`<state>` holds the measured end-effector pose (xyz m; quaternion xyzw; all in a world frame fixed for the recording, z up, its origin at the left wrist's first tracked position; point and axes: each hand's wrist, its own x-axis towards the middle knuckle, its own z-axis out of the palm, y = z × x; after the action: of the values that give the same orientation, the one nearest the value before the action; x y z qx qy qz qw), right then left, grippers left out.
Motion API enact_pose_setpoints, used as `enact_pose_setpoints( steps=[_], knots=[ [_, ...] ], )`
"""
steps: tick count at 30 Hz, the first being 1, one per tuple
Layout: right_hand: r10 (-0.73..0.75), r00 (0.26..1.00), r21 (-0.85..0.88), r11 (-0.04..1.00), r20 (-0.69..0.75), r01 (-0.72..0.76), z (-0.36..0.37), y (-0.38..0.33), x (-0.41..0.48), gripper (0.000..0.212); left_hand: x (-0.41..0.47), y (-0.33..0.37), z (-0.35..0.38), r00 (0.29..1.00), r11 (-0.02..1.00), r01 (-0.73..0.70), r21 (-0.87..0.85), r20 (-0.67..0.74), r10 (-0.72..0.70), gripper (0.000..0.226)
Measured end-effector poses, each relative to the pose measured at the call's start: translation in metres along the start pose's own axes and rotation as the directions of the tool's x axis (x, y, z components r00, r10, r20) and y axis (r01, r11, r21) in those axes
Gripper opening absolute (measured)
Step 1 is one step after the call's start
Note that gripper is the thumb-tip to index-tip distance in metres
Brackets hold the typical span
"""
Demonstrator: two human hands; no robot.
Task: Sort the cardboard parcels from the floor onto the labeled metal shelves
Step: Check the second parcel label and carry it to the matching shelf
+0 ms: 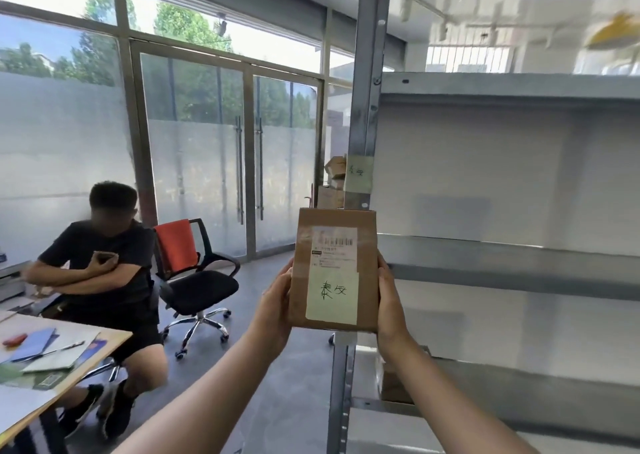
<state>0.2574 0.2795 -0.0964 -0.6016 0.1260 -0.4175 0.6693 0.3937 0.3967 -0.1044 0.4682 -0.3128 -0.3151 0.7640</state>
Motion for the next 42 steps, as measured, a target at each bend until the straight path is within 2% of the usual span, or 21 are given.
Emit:
enact_pose_setpoints(
  steps=[10,17,20,25,29,34,42],
  knots=[
    [-0.114,0.991,-0.051,0.993,-0.072,0.111,-0.032,-0.033,0.002,0.037,0.026,0.002,0.041,0.99,1.0,-0.002,-0.018,0.142,0.005,0.041],
    [-0.125,0.986,-0.066,0.991,-0.114,0.118,-0.048,-0.036,-0.007,0.037,0.023,-0.008,0.057,0.981,0.999,0.006,-0.041,0.195,0.002,0.042],
    [-0.146,0.982,-0.07,0.988,-0.123,0.138,-0.055,-0.04,-0.012,0.038,0.022,-0.009,0.066,0.979,0.998,0.032,-0.062,0.202,-0.019,0.049],
    [-0.158,0.971,-0.091,0.986,-0.181,0.143,-0.072,-0.052,-0.015,0.038,0.024,-0.011,0.088,0.965,0.994,0.06,-0.089,0.259,-0.035,0.038],
    [-0.159,0.972,-0.117,0.983,-0.174,0.14,-0.089,-0.065,-0.016,0.035,0.03,-0.02,0.106,0.964,0.992,0.082,-0.091,0.261,-0.056,0.043],
    [-0.125,0.961,-0.095,0.99,-0.248,0.105,-0.115,-0.073,-0.007,0.054,0.046,-0.029,0.129,0.962,0.99,0.117,-0.074,0.255,-0.095,0.043],
    [-0.145,0.948,-0.106,0.987,-0.282,0.12,-0.156,-0.088,0.018,0.032,0.076,-0.034,0.171,0.958,0.995,0.094,-0.04,0.276,-0.08,0.04]
  ],
)
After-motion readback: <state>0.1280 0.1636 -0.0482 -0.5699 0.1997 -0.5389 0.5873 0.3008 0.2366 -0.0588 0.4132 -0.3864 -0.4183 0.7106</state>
